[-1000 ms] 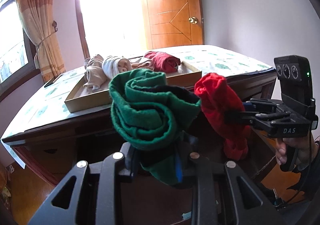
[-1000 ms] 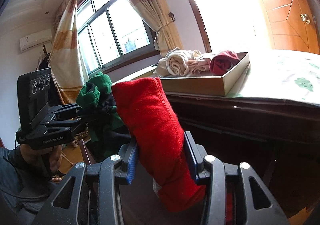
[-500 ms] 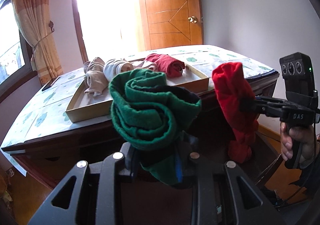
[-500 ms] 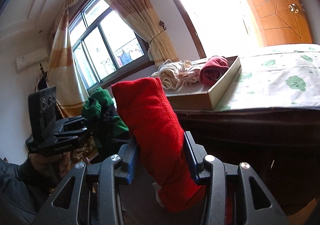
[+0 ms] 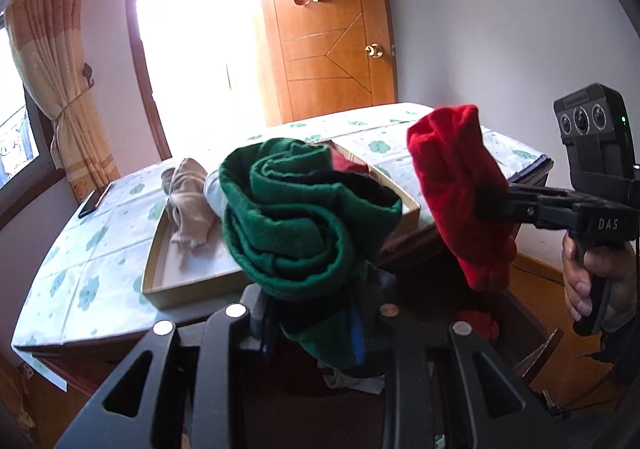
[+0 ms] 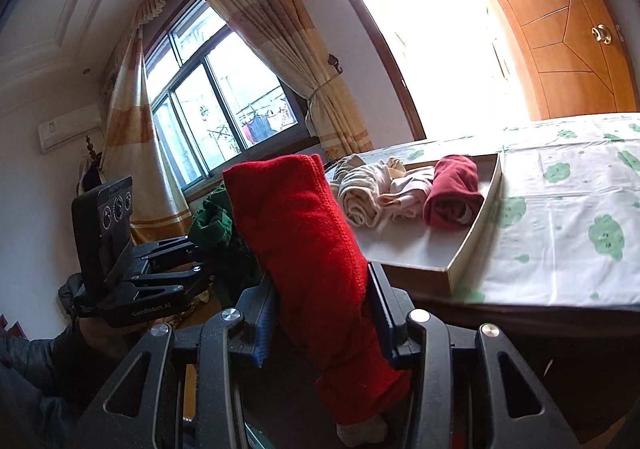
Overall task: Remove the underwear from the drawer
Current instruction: 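Lower red underwear into tray with right gripper while left gripper drops green underwear there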
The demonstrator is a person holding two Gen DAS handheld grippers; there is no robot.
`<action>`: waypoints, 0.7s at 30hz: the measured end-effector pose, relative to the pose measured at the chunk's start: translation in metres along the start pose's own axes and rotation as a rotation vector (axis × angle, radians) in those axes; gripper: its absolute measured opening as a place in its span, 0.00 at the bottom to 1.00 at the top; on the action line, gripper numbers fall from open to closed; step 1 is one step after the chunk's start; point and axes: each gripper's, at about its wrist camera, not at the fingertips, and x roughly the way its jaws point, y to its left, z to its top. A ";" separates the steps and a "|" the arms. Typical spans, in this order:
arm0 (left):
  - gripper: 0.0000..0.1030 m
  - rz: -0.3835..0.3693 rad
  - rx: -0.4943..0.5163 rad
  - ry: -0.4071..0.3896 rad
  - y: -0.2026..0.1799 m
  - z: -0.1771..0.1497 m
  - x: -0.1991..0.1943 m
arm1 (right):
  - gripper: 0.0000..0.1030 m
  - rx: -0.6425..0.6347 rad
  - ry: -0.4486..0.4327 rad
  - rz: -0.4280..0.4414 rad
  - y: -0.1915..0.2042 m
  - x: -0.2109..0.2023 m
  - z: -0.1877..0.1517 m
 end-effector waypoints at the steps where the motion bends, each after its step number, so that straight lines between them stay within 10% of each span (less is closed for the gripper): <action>1: 0.26 0.002 0.004 0.000 0.002 0.004 0.001 | 0.43 -0.002 0.003 -0.006 0.001 0.002 0.003; 21: 0.26 0.029 0.007 0.067 0.056 0.084 0.054 | 0.43 0.081 0.040 -0.065 -0.031 0.050 0.075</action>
